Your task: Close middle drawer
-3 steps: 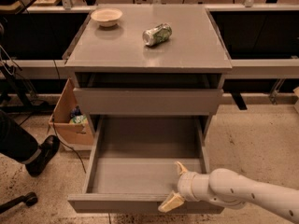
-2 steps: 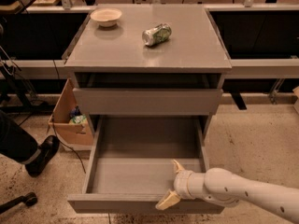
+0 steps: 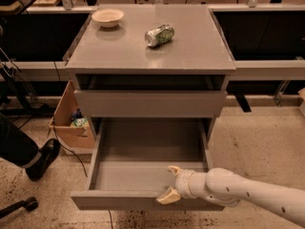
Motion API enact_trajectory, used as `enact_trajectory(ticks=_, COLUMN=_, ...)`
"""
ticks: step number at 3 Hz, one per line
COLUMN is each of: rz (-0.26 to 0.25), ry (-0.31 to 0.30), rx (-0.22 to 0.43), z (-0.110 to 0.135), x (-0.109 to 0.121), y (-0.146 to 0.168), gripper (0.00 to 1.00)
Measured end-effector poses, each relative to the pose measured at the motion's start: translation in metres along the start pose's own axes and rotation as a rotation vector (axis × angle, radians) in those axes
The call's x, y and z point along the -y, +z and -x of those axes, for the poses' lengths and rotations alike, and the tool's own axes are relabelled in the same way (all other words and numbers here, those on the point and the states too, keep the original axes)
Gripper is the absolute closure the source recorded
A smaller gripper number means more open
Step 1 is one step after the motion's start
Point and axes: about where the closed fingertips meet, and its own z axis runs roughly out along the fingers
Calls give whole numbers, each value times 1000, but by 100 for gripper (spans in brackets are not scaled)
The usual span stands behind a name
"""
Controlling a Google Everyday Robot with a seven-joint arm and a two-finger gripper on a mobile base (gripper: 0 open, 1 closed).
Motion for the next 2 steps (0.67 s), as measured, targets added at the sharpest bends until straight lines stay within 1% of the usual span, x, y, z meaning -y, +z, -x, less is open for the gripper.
enact_trajectory(ticks=1, rz=0, ry=0, rx=0, z=2, x=0, y=-2, gripper=40)
enact_trajectory(ticks=2, rz=-53, ry=-67, rx=56, z=39, x=35, y=0, gripper=37)
